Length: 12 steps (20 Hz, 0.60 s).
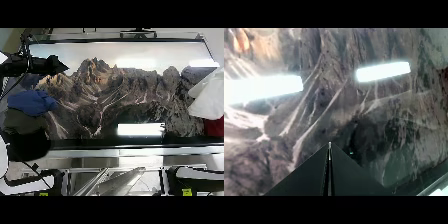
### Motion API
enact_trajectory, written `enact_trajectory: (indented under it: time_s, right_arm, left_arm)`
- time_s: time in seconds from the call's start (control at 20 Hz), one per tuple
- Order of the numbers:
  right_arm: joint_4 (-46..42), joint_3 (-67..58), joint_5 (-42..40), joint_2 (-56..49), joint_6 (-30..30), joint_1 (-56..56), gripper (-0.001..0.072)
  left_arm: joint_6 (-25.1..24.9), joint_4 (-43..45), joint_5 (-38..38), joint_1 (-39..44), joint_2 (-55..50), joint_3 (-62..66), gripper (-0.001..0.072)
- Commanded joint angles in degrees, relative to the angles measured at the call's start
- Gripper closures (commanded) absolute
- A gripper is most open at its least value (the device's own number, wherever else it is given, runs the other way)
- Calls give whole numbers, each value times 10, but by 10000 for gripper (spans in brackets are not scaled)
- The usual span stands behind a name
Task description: Fold the shirts.
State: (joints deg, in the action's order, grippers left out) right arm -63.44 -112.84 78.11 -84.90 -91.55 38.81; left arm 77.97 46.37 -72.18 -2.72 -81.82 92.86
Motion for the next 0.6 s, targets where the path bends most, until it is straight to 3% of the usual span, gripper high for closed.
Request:
enact_trajectory:
  time_s: [0.0, 0.2, 0.4, 0.55]
  right_arm:
    - [38, -9, -126, -40, 54, 48, 693]
    - [91, -66, -189, -53, 121, 50, 693]
    - [58, -46, -131, -60, 126, 71, 693]
    - [-36, 12, -30, -61, 17, 96, 693]
  left_arm:
    - [1, 0, 4, 0, 0, 0, 689]
    - [1, 1, 9, 0, 0, 0, 690]
    - [1, 1, 11, 5, -1, 0, 689]
    - [1, 5, 8, 15, -3, -1, 689]
